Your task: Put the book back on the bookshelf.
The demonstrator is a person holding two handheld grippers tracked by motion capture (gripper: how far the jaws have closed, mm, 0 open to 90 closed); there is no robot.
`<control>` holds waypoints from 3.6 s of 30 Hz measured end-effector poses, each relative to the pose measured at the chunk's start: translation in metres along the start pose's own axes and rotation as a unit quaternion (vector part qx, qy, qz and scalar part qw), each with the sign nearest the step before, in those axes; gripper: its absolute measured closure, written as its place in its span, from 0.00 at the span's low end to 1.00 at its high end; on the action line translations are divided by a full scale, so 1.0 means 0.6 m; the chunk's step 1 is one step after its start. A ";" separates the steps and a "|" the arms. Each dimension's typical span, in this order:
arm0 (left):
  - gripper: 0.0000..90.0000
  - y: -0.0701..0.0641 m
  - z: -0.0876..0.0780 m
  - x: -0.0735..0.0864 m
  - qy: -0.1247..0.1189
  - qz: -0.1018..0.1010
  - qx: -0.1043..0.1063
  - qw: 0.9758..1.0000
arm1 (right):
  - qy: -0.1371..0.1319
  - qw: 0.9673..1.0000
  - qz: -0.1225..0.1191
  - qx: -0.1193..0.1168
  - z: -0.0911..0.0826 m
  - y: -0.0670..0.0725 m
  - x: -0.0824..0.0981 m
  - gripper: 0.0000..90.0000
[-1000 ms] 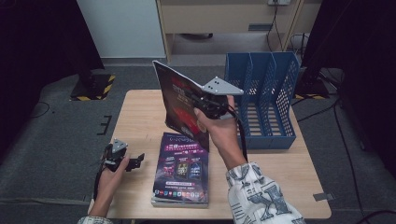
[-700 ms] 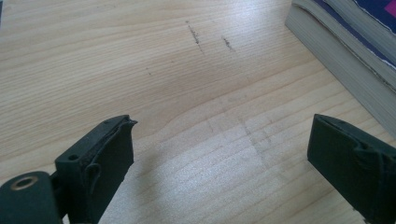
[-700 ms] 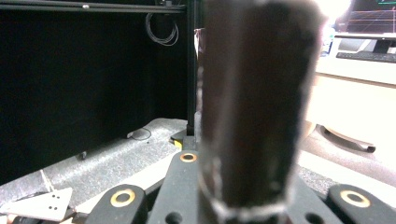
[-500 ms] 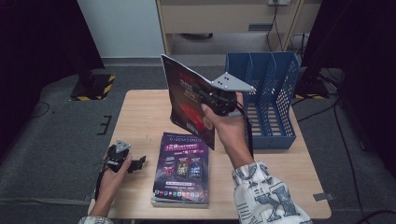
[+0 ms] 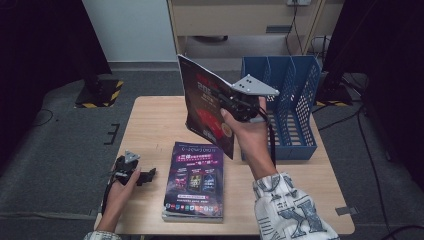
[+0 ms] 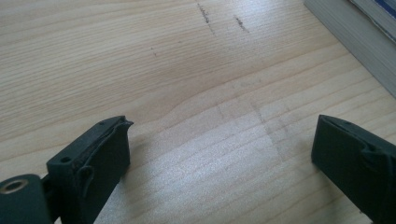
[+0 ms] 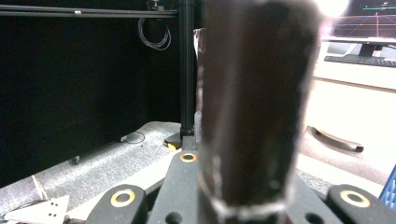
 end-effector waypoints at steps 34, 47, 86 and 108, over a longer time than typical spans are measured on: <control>0.00 -0.005 0.002 0.002 0.007 -0.008 0.004 1.000 | -0.004 0.999 0.003 0.034 -0.076 -0.045 -0.018 0.97; 0.00 -0.005 0.003 0.002 0.006 -0.009 0.005 1.000 | -0.006 0.999 0.010 0.053 -0.138 -0.074 -0.017 0.97; 0.00 -0.005 0.003 0.002 0.007 -0.008 0.004 1.000 | 0.027 0.989 0.016 0.143 -0.216 -0.173 -0.003 0.97; 0.00 -0.006 0.003 0.002 0.007 -0.008 0.004 1.000 | 0.047 0.975 0.012 0.216 -0.124 -0.232 0.018 0.97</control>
Point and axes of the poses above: each handheld gripper's, and its own axes: z roughly forward along the jaws, x roughly out of its underside, y roughly to its left, the point moved 10 cm from there along z, roughly forward along the jaws, and after that the axes turned 4 degrees about -x, right-handed, at the moved point
